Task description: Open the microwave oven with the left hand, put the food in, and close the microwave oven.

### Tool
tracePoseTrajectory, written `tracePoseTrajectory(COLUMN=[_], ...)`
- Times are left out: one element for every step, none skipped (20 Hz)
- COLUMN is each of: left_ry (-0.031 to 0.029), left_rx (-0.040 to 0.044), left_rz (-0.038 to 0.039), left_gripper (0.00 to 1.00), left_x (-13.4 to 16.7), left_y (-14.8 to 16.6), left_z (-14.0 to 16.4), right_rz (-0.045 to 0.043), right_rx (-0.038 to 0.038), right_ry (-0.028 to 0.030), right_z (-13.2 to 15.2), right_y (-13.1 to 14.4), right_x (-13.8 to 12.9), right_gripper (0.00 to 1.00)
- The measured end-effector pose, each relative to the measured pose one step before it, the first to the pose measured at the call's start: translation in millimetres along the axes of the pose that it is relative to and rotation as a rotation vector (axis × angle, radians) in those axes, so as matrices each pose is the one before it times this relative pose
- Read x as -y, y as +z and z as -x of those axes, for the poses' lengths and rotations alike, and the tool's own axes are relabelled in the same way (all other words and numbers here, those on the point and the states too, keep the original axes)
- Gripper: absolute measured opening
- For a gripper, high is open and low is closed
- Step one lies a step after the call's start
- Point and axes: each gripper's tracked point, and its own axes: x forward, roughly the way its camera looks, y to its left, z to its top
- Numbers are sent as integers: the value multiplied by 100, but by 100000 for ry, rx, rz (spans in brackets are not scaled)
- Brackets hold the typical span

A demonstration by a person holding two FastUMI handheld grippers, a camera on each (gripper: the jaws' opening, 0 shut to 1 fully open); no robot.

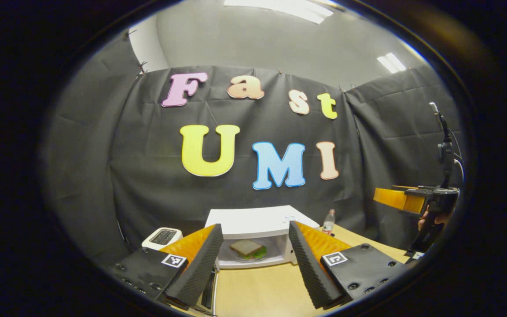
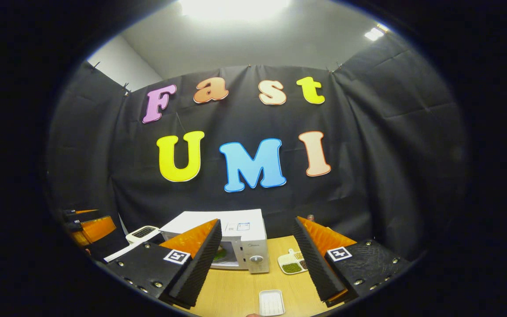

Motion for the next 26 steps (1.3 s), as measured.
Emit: tracePoseTrajectory(left_ry=[-289, 82, -433, -189, -62, -299, -1582, -758, -418, 2350, 798, -2469, 717, 2655, 2308, 3107, 2925, 2846, 2308, 1319, 1678, 1846, 1594, 509, -522, -1084], left_rx=[17, -303, -208, -87, 106, -181, -898, -657, -459, -440, -1353, -2132, -1609, -1379, -1455, -1702, -1933, -2193, -2153, -2029, -2525, -2390, -2547, -2099, -1139, -1012], left_rz=[565, 221, -8, -253, -418, -111, 764, 577, 7, -582, 36, 1493, 191, -1155, -969, -894, -513, -425, -207, 274, 156, 34, 579, 1144, 1346, 1459], left_gripper=[96, 96, 96, 96, 96, 96, 96, 93, 72, 51, 30, 10, 7, 7, 7, 5, 5, 7, 7, 7, 7, 7, 7, 7, 7, 7], left_x=[58, -145, 2, -118, -157, -250, 147, -39, -341, -1066, -939, -143, -817, -1813, -1694, -1911, -1842, -1656, -1727, -1132, -1207, -1201, -916, -229, 76, 350], left_y=[23, -274, -27, 2, 128, -182, -206, -429, -222, -40, -50, -1156, -692, -797, -650, -910, -917, -1115, -1172, -1076, -1230, -1180, -1062, -852, -611, -683], left_z=[389, 247, 252, 458, 370, 260, 328, 230, 193, 609, 299, 424, 541, 623, 519, 563, 595, 533, 419, 349, 190, -74, -75, -30, -193, -303], right_rz=[-1196, -1472, -319, 926, 1822, 1763, 1229, 1347, 1265, 1106, 1074, 887, 791, 259, -34, -179, -275, -448, -477, -685, -710, -563, -378, -147, -98, -402], right_rx=[-281, -78, 754, 1235, 1518, 1598, 1719, 1564, 1152, 1475, 1111, 495, 321, 179, -381, -483, -617, -700, -1006, -1018, -897, -668, -723, -1033, -874, -23], right_ry=[-620, -937, -145, -638, -554, -285, -424, -87, 461, 866, 655, 798, 883, 657, 569, 737, 521, 385, 52, 30, 75, 159, 459, 449, 506, 560], right_z=[443, 163, 338, 201, 214, 175, 229, 40, 84, 5, -91, -171, -93, -107, 5, -34, -96, -90, -146, -66, -83, -205, -286, -205, -152, -236], right_y=[-258, -88, 79, 326, 442, 327, 568, 404, 518, 421, 376, 106, 127, 57, 2, -180, -116, -199, -362, -332, -211, -310, -205, -370, -82, 77], right_x=[-163, 12, -109, 16, 131, 47, -71, -53, -281, -329, -317, -371, -367, -268, -347, -227, -113, -163, -103, -33, -19, -73, -68, -83, -3, -17], right_gripper=[97, 97, 97, 97, 97, 97, 97, 97, 97, 97, 97, 97, 97, 97, 97, 97, 97, 97, 97, 97, 97, 97, 97, 97, 97, 97])
